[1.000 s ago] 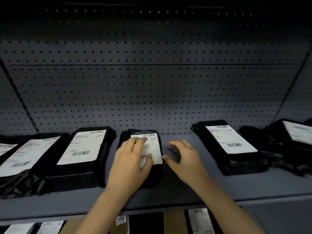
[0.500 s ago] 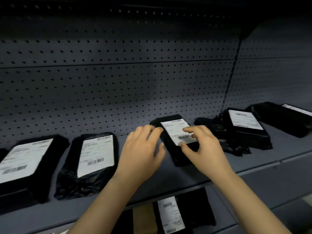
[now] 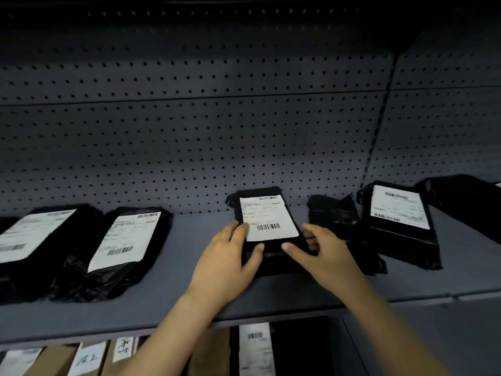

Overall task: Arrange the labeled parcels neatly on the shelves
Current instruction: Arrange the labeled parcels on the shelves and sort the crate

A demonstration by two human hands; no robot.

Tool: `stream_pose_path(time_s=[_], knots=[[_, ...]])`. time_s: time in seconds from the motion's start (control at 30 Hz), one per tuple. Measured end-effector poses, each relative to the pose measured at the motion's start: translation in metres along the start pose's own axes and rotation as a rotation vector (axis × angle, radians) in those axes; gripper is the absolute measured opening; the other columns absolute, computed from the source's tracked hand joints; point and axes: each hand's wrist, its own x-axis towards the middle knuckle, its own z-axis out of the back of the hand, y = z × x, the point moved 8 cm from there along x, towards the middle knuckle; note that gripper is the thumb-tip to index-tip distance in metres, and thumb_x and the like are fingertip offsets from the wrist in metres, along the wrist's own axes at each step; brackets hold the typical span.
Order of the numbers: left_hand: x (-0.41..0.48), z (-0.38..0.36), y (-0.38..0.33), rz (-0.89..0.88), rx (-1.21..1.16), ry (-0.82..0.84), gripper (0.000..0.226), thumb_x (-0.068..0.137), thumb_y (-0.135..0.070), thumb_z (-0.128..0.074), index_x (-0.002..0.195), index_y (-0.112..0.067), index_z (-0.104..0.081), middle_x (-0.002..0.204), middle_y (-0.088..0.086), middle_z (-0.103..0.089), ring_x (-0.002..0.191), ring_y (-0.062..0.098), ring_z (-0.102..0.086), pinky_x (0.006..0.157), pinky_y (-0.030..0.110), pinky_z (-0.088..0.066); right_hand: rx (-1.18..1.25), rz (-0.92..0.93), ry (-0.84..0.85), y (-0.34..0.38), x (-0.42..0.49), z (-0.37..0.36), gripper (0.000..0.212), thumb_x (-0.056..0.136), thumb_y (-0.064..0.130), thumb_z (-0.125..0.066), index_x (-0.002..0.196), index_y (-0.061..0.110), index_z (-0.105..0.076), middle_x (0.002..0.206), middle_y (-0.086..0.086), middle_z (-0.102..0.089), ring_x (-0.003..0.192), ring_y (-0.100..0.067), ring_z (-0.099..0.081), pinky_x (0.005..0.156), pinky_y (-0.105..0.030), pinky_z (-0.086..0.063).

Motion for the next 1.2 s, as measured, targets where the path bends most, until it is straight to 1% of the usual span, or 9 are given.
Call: stream_pose_path(time_s=[0.1,0.2,0.4,0.5,0.6,0.73,0.97,1.07,1.2], knots=[[-0.005,-0.014,0.008,0.176,-0.184,0.098,0.064,0.096,-0.053,-0.041,0.151,-0.026,-0.024,0.146,-0.004,-0.045,0.13,0.018,-0.045,0.096,0.024,-0.038,0.094,-0.011,0.158,-0.006,0.006,-0.01,0.018,0.089,0.038,-0.067,0.106,0.039,-0.063,0.101,0.022,-0.066,0.086,0.018,-0.056,0.068,-0.002,-0.041],[-0.011,-0.022,0.008,0.288,-0.347,0.149,0.066,0.096,-0.054,-0.041,0.154,-0.032,-0.016,0.135,-0.007,-0.057,0.124,0.014,-0.052,0.09,0.022,-0.039,0.106,-0.024,0.225,-0.011,0.011,-0.015,0.032,0.088,0.048,-0.063,0.119,0.037,-0.061,0.108,0.025,-0.063,0.092,0.012,-0.055,0.071,-0.007,-0.038],[-0.011,-0.026,0.011,0.386,-0.608,0.029,0.052,0.092,-0.041,-0.057,0.142,-0.036,-0.043,0.126,-0.023,-0.058,0.122,0.0,-0.051,0.098,0.02,-0.038,0.201,-0.029,0.248,-0.018,0.01,-0.021,0.032,0.089,0.049,-0.062,0.119,0.044,-0.051,0.102,0.034,-0.051,0.093,0.016,-0.048,0.073,-0.006,-0.035],[-0.013,-0.025,0.015,0.41,-0.723,-0.045,0.051,0.088,-0.029,-0.065,0.136,-0.032,-0.051,0.124,-0.022,-0.062,0.119,-0.004,-0.054,0.105,0.026,-0.042,0.282,0.012,0.224,-0.018,0.007,-0.022,0.034,0.089,0.042,-0.065,0.119,0.046,-0.051,0.112,0.029,-0.058,0.108,0.009,-0.054,0.087,-0.013,-0.043],[-0.015,-0.019,0.009,0.353,-0.82,-0.107,0.055,0.088,-0.009,-0.067,0.137,-0.026,-0.051,0.129,-0.017,-0.061,0.12,-0.005,-0.053,0.106,0.024,-0.041,0.364,0.055,0.196,-0.015,0.004,-0.021,0.042,0.088,0.035,-0.068,0.123,0.047,-0.047,0.118,0.027,-0.059,0.11,0.011,-0.055,0.095,-0.017,-0.045],[-0.015,-0.001,0.003,0.248,-0.895,-0.221,0.062,0.086,0.002,-0.067,0.14,-0.019,-0.047,0.136,-0.01,-0.056,0.124,-0.004,-0.05,0.103,0.015,-0.039,0.502,0.115,0.142,-0.004,0.005,-0.018,0.054,0.087,0.023,-0.072,0.131,0.039,-0.044,0.119,0.029,-0.057,0.107,0.02,-0.052,0.082,-0.002,-0.042],[-0.015,0.042,-0.004,0.014,-0.984,-0.366,0.071,0.08,-0.001,-0.068,0.143,-0.016,-0.04,0.144,-0.009,-0.05,0.137,0.011,-0.042,0.108,0.024,-0.038,0.7,0.332,0.073,0.032,0.01,-0.005,0.069,0.081,-0.001,-0.073,0.136,0.027,-0.041,0.134,0.013,-0.056,0.128,-0.002,-0.05,0.103,-0.024,-0.044],[-0.015,0.061,-0.007,-0.073,-1.024,-0.412,0.073,0.079,0.01,-0.066,0.143,-0.01,-0.037,0.146,-0.003,-0.048,0.139,0.016,-0.04,0.109,0.025,-0.037,0.732,0.421,0.048,0.052,0.009,0.002,0.071,0.081,-0.009,-0.071,0.13,0.033,-0.041,0.128,0.022,-0.059,0.128,-0.004,-0.051,0.102,-0.022,-0.045],[-0.016,0.081,-0.004,-0.142,-1.045,-0.439,0.074,0.078,0.012,-0.064,0.144,-0.007,-0.035,0.147,0.003,-0.047,0.139,0.019,-0.039,0.112,0.034,-0.035,0.78,0.494,0.02,0.072,0.007,0.003,0.069,0.078,-0.003,-0.071,0.131,0.03,-0.041,0.129,0.016,-0.059,0.129,-0.011,-0.051,0.1,-0.022,-0.045]])
